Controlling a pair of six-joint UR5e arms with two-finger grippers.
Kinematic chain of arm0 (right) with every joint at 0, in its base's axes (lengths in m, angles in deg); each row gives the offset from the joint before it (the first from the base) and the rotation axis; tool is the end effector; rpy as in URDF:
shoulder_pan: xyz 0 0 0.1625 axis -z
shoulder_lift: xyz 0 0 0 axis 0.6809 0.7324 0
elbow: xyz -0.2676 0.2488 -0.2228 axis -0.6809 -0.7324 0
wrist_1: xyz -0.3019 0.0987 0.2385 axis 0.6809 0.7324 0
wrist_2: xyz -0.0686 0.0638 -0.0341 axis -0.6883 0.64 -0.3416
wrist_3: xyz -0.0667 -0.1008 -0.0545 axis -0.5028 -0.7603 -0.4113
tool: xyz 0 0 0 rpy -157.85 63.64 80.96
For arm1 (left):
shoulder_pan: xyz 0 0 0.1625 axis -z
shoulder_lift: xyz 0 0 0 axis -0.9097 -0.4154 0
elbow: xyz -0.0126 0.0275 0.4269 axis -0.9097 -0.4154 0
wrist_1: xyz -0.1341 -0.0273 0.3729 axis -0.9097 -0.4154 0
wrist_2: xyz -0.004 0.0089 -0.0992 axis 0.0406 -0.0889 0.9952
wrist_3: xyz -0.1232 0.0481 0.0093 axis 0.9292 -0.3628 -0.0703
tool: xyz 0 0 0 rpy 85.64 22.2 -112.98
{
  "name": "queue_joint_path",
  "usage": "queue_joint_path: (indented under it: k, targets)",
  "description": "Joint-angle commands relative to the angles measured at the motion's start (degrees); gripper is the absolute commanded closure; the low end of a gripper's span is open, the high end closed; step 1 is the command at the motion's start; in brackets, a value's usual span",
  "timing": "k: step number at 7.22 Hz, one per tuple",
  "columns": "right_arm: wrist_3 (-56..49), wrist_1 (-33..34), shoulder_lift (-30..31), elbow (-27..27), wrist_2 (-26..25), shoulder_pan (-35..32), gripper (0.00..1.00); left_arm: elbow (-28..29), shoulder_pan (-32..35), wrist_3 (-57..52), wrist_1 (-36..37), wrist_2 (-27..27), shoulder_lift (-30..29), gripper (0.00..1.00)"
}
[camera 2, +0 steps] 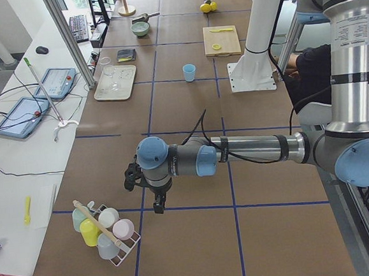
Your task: Squeeze lemon into cup
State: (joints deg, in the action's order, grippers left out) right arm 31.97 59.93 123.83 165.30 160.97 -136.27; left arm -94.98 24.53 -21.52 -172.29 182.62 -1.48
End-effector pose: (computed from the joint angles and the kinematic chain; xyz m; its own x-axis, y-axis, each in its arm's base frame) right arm 0.0662 -0.4547 0.6688 0.7073 0.0118 0.7068 -0.0507 0.9981 0.0341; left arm -0.0368 -0.4611 0.6620 0.6859 0.1103 -0.7193 -0.0382 0.9925 0.1158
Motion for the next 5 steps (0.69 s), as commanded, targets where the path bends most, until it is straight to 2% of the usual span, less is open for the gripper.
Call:
queue_joint_path:
  k: [1,5]
  targets:
    - [0.0,-0.4,0.0,-0.2,0.1,0.0,0.00,0.0,0.0,0.0,0.0,0.0,0.0,0.00]
    - [0.0,-0.8,-0.1,0.2,0.2,-0.1,0.00,0.2,0.0,0.0,0.0,0.1,0.1,0.00]
